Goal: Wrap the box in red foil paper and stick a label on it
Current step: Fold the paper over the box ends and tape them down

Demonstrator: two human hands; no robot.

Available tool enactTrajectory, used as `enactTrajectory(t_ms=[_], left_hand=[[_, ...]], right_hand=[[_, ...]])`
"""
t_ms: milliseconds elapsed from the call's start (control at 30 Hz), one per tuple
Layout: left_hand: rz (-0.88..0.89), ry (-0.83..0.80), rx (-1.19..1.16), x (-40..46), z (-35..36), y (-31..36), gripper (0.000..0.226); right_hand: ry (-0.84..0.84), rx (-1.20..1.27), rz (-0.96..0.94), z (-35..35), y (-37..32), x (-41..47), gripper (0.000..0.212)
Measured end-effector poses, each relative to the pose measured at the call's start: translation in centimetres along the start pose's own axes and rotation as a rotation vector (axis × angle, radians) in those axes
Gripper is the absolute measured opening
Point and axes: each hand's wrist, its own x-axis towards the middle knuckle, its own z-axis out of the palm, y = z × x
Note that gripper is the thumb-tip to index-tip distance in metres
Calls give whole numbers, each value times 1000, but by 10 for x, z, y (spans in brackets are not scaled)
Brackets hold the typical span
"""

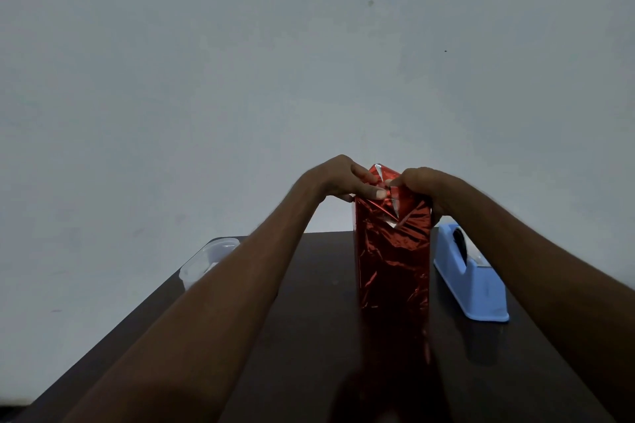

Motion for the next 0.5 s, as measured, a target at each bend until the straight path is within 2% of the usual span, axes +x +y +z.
enactTrajectory(t_ms=[133,233,300,400,500], left_hand=[[-11,5,7,-2,-1,3,43],[-2,14,23,-5,1,3,40],[4,71,17,-3,4,-1,35],[-23,209,27,-7,9,4,41],[-102,302,-25,-12,11,13,39]], right_hand=[[20,23,-10,-3,2,1,37],[36,146,-94,-10,3,3,41],[204,144,-243,-16,0,3,39],[422,-63,-530,-23,-5,-11,27],[468,-236,-709,-21,-7,-40,36]])
